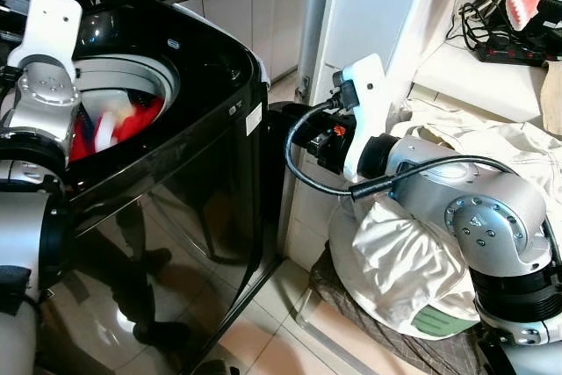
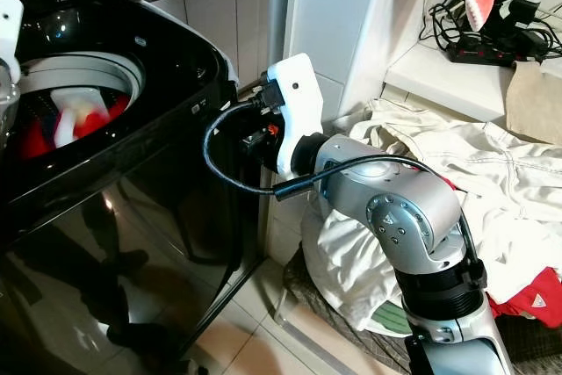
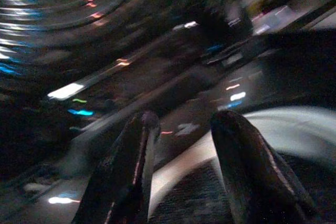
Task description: Clothes washing
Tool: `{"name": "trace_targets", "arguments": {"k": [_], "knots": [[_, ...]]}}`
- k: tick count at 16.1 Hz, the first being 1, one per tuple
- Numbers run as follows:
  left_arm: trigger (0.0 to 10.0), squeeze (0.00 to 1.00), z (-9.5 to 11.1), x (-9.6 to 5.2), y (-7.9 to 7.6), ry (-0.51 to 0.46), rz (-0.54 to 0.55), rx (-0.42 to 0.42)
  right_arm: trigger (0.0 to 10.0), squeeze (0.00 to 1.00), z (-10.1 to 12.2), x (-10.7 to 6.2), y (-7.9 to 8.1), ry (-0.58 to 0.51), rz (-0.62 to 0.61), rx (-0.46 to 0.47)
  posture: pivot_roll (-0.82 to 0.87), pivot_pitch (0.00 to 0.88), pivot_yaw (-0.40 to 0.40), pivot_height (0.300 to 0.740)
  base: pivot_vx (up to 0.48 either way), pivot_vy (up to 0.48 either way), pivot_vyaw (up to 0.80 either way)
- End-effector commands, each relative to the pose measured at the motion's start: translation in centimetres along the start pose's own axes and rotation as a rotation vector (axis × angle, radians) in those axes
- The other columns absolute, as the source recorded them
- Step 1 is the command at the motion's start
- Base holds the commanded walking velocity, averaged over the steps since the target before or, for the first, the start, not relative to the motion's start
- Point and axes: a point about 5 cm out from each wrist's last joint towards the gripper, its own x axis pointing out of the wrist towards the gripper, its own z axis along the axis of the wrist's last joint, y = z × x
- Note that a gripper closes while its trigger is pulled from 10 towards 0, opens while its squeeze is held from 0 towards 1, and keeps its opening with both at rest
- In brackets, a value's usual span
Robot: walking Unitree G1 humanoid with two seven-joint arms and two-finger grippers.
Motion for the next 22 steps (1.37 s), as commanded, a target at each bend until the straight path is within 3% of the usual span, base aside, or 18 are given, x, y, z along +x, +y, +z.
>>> {"name": "trace_targets", "arguments": {"k": [1,2,5,6,8,10,12,13,14,16,19,20,21,22], "knots": [[10.0,0.00,1.9,0.1,-1.1,-0.069,-0.085,-0.139,10.0,0.00,0.0,-0.4,-2.1,-0.011,-0.154,-0.005,-0.02,0.000,0.007,0.740,0.000,0.000,0.00],[10.0,0.00,2.7,-0.6,-3.3,-0.157,-0.201,-0.271,10.0,0.00,-0.2,-1.0,-4.7,-0.004,-0.372,-0.076,-0.03,0.000,0.009,0.740,0.000,0.000,0.00],[10.0,0.00,3.5,-2.8,-6.5,-0.292,-0.350,-0.545,10.0,0.04,-0.8,-2.3,-7.8,0.046,-0.588,-0.140,-0.04,0.000,0.007,0.740,0.000,0.000,0.00],[10.0,0.00,4.1,-5.5,-8.7,-0.405,-0.461,-0.590,10.0,1.00,-0.9,-3.5,-9.8,0.050,-0.705,-0.153,-0.04,0.000,0.003,0.740,0.000,0.000,0.00],[10.0,0.00,4.2,-9.5,-11.3,-0.478,-0.649,-0.642,10.0,1.00,-1.4,-4.9,-12.6,0.054,-0.815,-0.143,-0.04,0.000,0.007,0.740,0.000,0.000,0.00],[10.0,0.00,4.2,-11.6,-12.1,-0.473,-0.764,-0.645,10.0,1.00,-1.6,-5.5,-14.3,0.036,-0.877,-0.120,-0.04,0.000,0.011,0.740,0.000,0.000,0.00],[10.0,0.00,4.0,-15.2,-13.7,-0.509,-0.962,-0.522,10.0,1.00,-1.9,-6.7,-17.7,0.044,-0.978,-0.064,-0.04,0.000,0.015,0.740,0.000,0.000,0.00],[10.0,0.00,3.9,-16.1,-14.1,-0.504,-1.022,-0.494,10.0,1.00,-2.0,-7.1,-18.5,0.062,-0.995,-0.052,-0.04,0.000,0.018,0.740,0.000,0.000,0.00],[10.0,0.00,3.7,-18.0,-14.4,-0.504,-1.141,-0.464,10.0,1.00,-2.3,-7.6,-19.6,0.117,-1.008,-0.042,-0.04,0.000,0.017,0.740,0.000,0.000,0.00],[10.0,0.00,3.1,-19.5,-14.6,-0.459,-1.243,-0.402,10.0,1.00,-2.7,-8.5,-20.8,0.169,-1.050,0.009,-0.03,0.000,0.013,0.740,0.000,0.000,0.00],[10.0,0.00,2.9,-20.2,-14.4,-0.427,-1.298,-0.368,10.0,1.00,-3.3,-9.8,-22.0,0.220,-1.150,0.046,-0.03,0.000,0.012,0.740,0.000,0.000,0.00],[10.0,0.00,3.2,-20.4,-13.9,-0.426,-1.306,-0.378,10.0,0.99,-4.3,-10.7,-22.5,0.299,-1.234,0.102,-0.03,0.000,0.009,0.740,0.000,0.000,0.00],[10.0,0.00,3.3,-20.5,-13.8,-0.430,-1.309,-0.380,10.0,0.00,-4.8,-11.1,-22.6,0.330,-1.266,0.128,-0.02,0.000,0.005,0.740,0.000,0.000,0.00],[10.0,0.00,3.3,-20.5,-13.7,-0.429,-1.308,-0.383,10.0,0.00,-5.0,-11.3,-22.6,0.332,-1.274,0.150,-0.02,0.000,0.005,0.740,0.000,0.000,0.00]]}}
